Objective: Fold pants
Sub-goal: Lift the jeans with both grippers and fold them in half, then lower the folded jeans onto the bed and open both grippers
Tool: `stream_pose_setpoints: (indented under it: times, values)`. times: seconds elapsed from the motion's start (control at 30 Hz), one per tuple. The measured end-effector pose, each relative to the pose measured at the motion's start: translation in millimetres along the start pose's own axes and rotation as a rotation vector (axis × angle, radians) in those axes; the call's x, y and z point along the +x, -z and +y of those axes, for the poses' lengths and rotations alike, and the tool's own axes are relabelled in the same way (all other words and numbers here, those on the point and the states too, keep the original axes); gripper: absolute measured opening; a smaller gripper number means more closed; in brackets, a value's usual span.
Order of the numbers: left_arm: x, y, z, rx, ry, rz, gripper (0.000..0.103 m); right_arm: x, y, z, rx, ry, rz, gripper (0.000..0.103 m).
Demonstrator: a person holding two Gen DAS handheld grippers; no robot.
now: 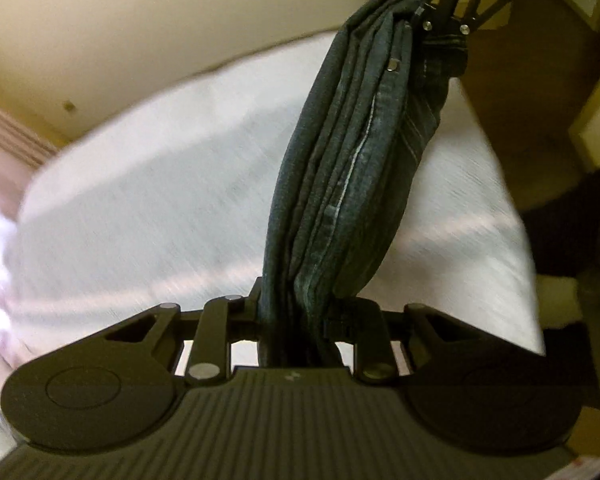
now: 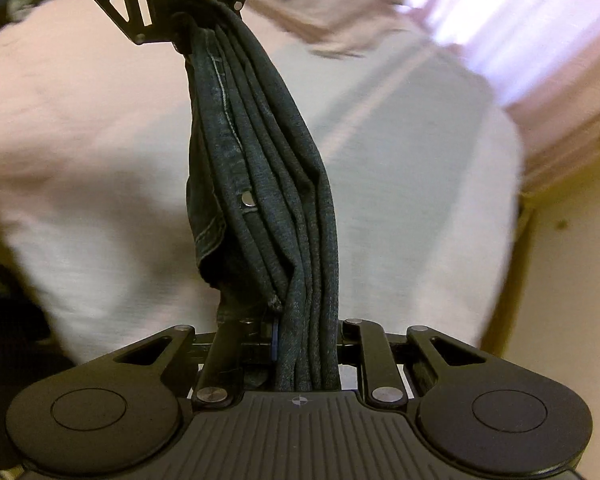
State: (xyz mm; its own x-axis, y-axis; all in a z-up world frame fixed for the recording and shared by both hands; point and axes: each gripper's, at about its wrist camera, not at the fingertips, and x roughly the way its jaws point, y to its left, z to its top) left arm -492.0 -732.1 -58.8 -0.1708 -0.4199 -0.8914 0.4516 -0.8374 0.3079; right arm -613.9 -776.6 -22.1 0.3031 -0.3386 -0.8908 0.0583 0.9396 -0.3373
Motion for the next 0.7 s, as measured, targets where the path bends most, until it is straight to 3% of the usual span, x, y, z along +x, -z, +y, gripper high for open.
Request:
stream_pose_setpoints:
  times: [0.13,0.2,0.33,0.4,0.47,0.57,0.6,0.7]
  values:
    - [46,-71,74,-0.048,-0.072,-0.045,0.021,27,13,-104,-0.014,0.129,-0.023,0.016]
    - [73,-103,105,-0.060,-0.147,-0.071,0.021,45,20,-146,-0.046,0.215,-0.049,0.016]
    - [144,-136,124,-0.053,-0.276,-0.110,0.021,108,50,-188,-0.090,0.357,-0.082,0.016]
    - [199,-138,109,-0.012,-0.311,-0.101,0.021,154,74,-186,-0.084,0.381,-0.077,0.017]
    - [255,-131,88,0.010,-0.292,-0.064,0.021,204,97,-175,-0.045,0.345,-0.050,0.017]
    - [327,-114,48,0.025,-0.218,0.025,0.022,267,125,-146,-0.010,0.199,0.022,0.022]
    - [344,-108,34,0.042,-0.199,0.057,0.025,278,133,-132,-0.018,0.174,0.031,0.026]
    - [356,-90,8,0.082,-0.191,0.084,0.032,279,152,-97,-0.080,0.231,0.015,0.038]
